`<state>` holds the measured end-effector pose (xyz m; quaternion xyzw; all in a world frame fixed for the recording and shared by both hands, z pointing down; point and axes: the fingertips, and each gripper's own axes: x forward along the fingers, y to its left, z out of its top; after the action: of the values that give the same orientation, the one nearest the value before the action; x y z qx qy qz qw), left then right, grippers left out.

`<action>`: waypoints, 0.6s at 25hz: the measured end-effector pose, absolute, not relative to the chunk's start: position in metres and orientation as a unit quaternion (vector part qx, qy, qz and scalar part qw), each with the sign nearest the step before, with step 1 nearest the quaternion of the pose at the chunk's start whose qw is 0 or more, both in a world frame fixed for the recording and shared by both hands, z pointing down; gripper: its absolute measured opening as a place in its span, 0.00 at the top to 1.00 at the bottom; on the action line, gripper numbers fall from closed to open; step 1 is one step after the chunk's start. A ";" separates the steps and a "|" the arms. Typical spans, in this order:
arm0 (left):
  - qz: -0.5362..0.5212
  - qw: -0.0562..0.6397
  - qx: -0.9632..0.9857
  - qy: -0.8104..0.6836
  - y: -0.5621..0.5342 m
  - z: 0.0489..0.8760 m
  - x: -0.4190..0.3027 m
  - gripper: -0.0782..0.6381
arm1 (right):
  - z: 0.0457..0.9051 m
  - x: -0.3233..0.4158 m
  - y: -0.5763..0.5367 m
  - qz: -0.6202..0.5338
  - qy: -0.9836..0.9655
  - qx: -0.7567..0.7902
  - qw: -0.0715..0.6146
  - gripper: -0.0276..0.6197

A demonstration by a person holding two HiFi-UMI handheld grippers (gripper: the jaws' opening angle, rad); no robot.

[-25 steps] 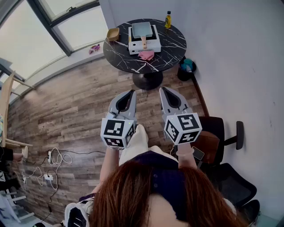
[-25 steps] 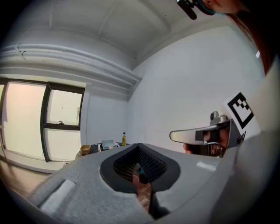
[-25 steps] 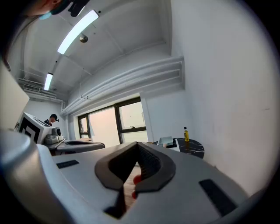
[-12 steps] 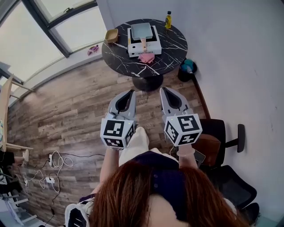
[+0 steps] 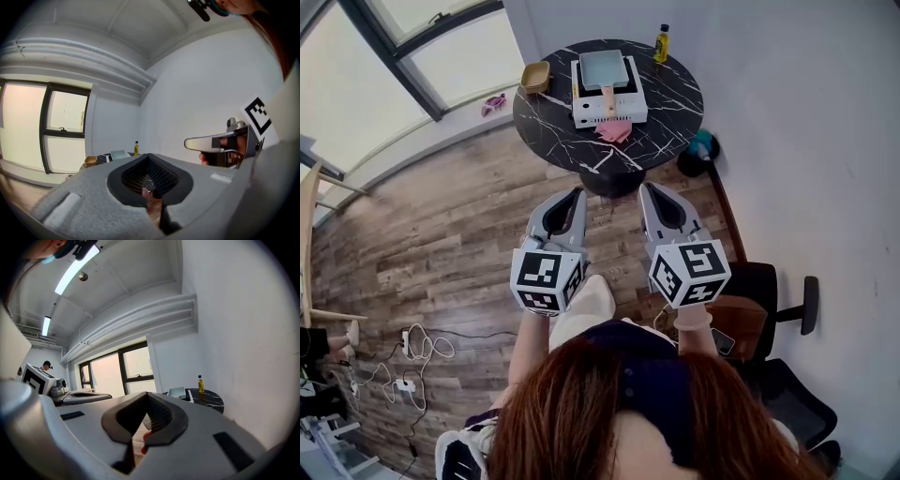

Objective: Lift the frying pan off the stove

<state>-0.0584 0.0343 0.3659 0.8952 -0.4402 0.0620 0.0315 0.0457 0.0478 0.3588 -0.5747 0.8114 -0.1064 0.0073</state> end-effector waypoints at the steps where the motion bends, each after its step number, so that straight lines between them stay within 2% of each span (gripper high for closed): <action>1: 0.062 0.033 0.895 -0.440 0.028 0.366 -0.059 0.87 | 0.358 0.046 0.042 -0.106 0.811 -0.576 0.007 0.94; 15: 0.054 0.040 0.902 -0.427 -0.041 0.362 -0.074 0.87 | 0.360 0.023 -0.029 -0.113 0.812 -0.572 -0.014 0.94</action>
<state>-0.0736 -0.0409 0.3624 0.9018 -0.4269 0.0535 0.0398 0.0234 -0.0286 0.3600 -0.5724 0.8120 -0.1132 -0.0137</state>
